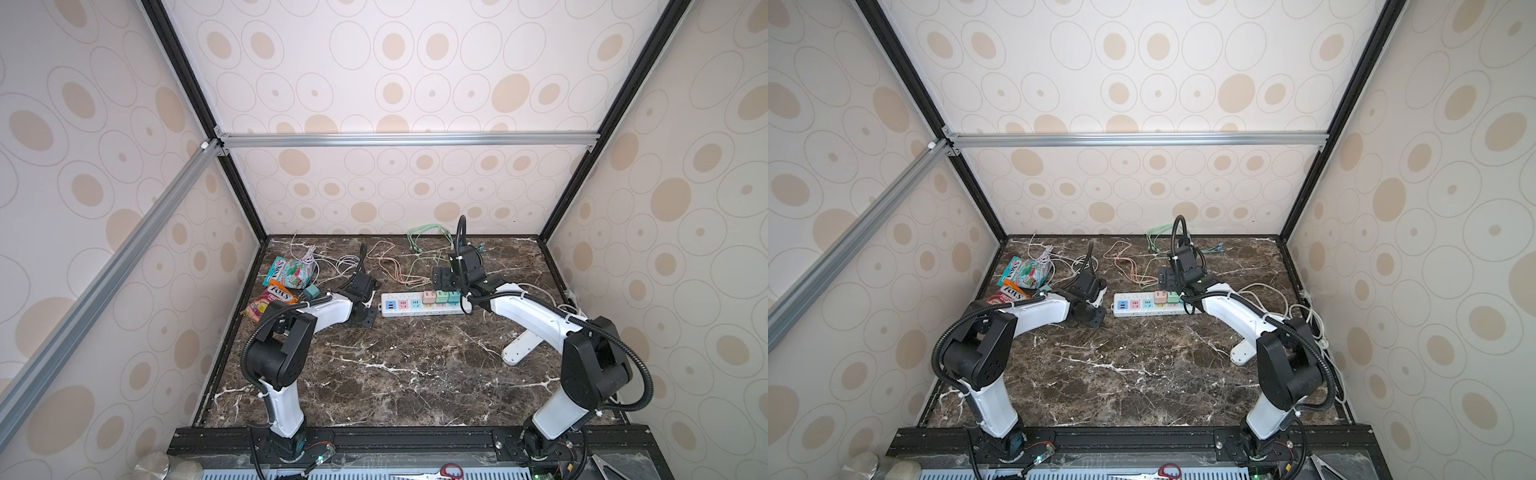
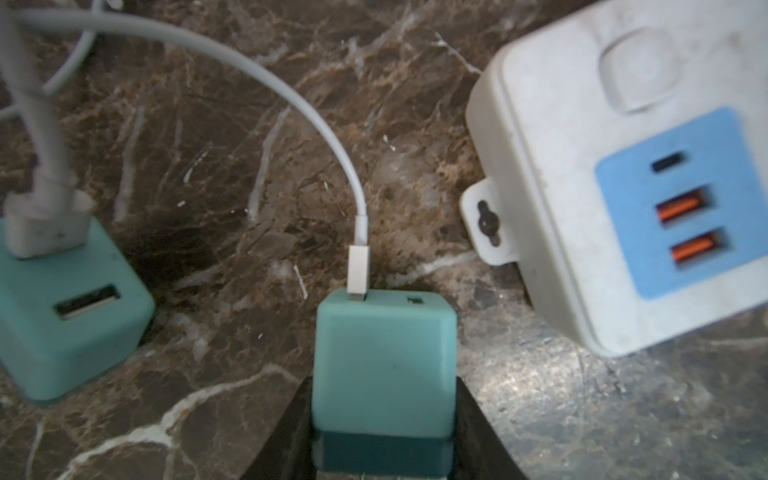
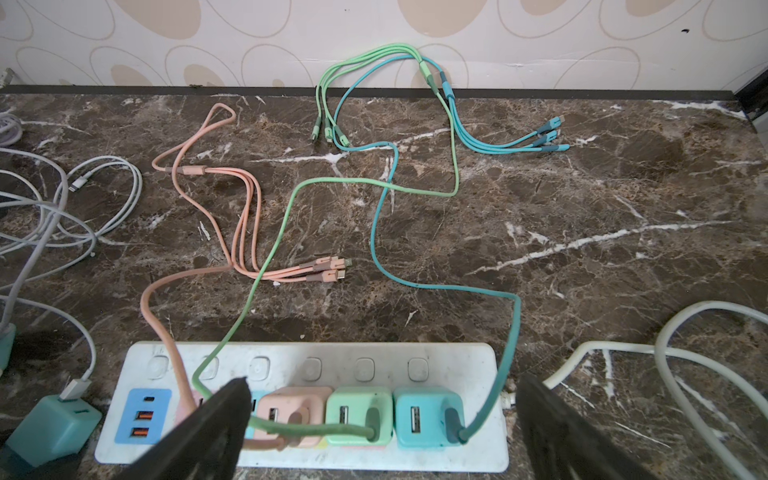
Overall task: Insert the plug
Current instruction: 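Close the left gripper on the teal charger with white cable, then lift the teal charger high with the left gripper while the right rises toward it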
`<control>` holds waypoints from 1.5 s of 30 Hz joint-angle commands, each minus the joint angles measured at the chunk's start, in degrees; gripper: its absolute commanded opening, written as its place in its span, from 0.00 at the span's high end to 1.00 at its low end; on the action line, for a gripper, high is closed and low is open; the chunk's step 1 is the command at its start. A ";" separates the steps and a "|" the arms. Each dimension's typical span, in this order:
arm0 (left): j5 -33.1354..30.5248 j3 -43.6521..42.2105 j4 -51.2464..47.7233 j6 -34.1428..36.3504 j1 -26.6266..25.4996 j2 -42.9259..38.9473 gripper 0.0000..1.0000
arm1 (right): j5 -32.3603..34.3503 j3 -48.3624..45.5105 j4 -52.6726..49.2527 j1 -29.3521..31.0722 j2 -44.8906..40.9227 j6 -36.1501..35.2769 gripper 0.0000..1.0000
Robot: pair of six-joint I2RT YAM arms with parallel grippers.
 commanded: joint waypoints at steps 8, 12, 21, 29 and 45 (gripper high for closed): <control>2.02 1.54 -3.04 -1.07 0.01 -8.60 1.00 | -8.74 0.88 1.67 0.23 -1.34 -3.67 0.00; 2.52 3.27 -4.08 -2.03 -1.20 -13.64 1.00 | -13.57 -0.33 5.33 0.57 -1.80 -5.71 0.01; 6.62 6.33 -2.25 -3.23 -1.27 -24.73 1.00 | -23.15 -0.50 10.87 4.35 -0.36 -12.69 0.00; 9.52 10.34 -3.99 -4.51 -1.18 -28.72 1.00 | -29.84 0.50 17.95 8.47 3.38 -22.15 0.00; 18.68 16.37 -4.16 -8.91 -1.27 -35.85 1.00 | -38.40 10.86 31.80 10.16 21.37 -27.89 0.00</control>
